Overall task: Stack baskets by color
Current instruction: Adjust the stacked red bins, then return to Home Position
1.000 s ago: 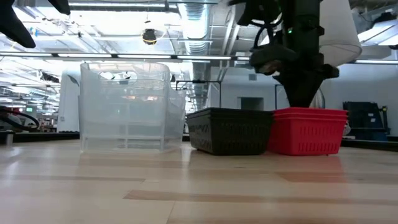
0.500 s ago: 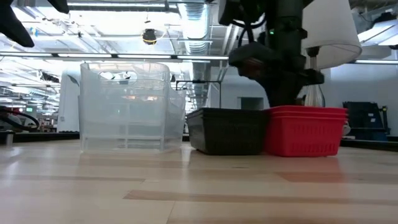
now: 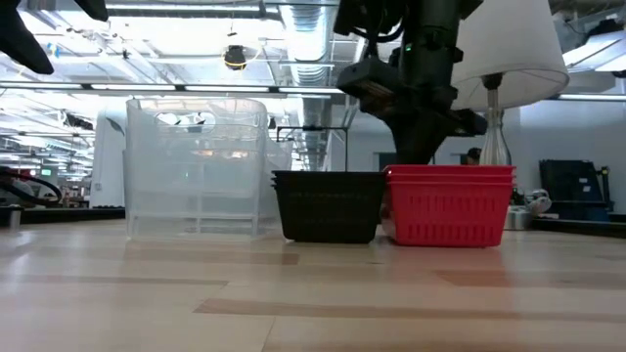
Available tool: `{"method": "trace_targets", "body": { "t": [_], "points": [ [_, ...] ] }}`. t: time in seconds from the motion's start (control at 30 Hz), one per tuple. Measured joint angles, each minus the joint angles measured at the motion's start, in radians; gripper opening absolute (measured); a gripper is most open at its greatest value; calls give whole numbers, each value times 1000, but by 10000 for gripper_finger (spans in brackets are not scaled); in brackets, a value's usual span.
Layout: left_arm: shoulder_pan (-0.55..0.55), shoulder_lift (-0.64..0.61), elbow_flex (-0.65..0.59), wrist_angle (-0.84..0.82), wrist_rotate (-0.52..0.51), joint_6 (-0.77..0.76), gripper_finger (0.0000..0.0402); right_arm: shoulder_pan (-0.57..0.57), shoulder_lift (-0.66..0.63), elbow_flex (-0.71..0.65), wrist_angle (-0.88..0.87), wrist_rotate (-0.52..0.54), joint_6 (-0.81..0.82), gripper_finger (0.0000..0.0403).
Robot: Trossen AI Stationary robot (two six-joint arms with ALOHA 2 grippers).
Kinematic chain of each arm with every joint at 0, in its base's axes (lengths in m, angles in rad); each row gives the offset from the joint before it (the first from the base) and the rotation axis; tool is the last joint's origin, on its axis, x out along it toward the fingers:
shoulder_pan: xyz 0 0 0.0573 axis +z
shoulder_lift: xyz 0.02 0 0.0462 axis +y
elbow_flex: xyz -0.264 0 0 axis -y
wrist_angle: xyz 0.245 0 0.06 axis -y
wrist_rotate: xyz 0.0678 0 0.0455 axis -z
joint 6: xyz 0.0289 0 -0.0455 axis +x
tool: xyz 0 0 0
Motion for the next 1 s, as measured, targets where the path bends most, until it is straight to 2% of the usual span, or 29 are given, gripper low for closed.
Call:
{"method": "trace_targets", "body": {
  "t": [0.47,0.6,0.77,0.93,1.0],
  "points": [
    [6,0,0,5,-8,2,258,12,0,0,-371,75,-31,6],
    [12,0,0,5,-15,14,258,-3,-2,0,-375,115,-50,6],
    [25,0,0,5,-8,50,258,-24,-9,1,-379,112,-58,10],
    [61,-23,7,-3,87,129,258,4,-113,45,-399,117,-65,21],
    [80,-47,19,2,131,179,258,21,-183,60,-402,151,-66,24]
  ]
}}
